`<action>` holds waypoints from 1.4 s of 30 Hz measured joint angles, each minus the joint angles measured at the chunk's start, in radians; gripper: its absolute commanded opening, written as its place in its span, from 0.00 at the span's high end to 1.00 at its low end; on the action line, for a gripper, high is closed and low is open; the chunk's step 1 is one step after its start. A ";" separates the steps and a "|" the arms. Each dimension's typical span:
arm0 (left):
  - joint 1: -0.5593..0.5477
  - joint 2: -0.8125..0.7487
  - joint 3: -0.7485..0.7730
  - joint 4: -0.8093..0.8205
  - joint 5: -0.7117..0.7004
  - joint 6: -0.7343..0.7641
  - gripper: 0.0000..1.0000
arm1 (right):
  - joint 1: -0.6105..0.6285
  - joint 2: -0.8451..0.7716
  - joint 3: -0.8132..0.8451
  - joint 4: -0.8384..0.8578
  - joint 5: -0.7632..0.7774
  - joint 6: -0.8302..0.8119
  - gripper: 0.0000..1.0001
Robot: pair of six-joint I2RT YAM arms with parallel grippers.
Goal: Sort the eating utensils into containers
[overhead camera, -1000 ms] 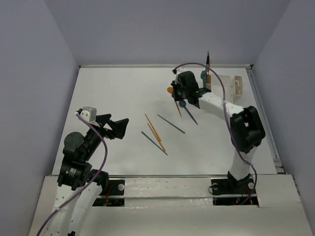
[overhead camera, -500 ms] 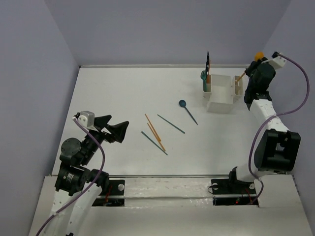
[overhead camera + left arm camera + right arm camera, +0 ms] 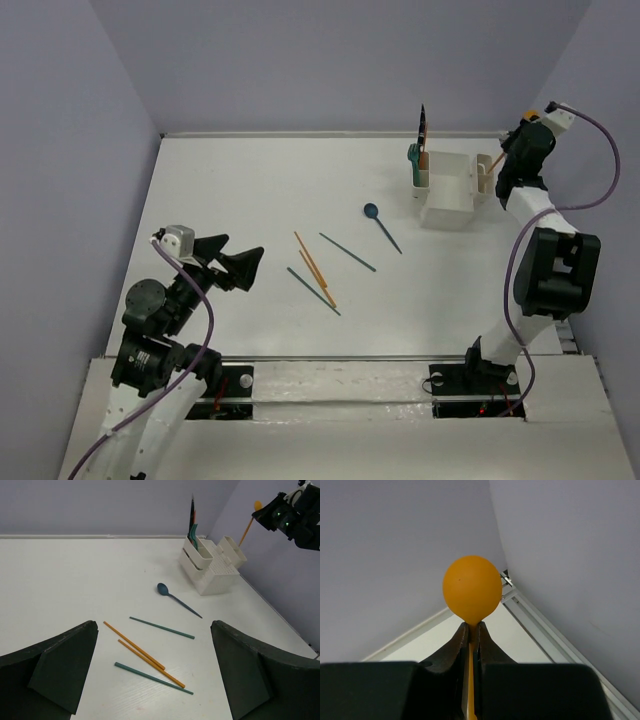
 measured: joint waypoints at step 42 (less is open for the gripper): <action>0.027 0.032 0.000 0.000 0.004 0.000 0.01 | 0.121 0.149 -0.014 0.181 -0.003 -0.236 0.19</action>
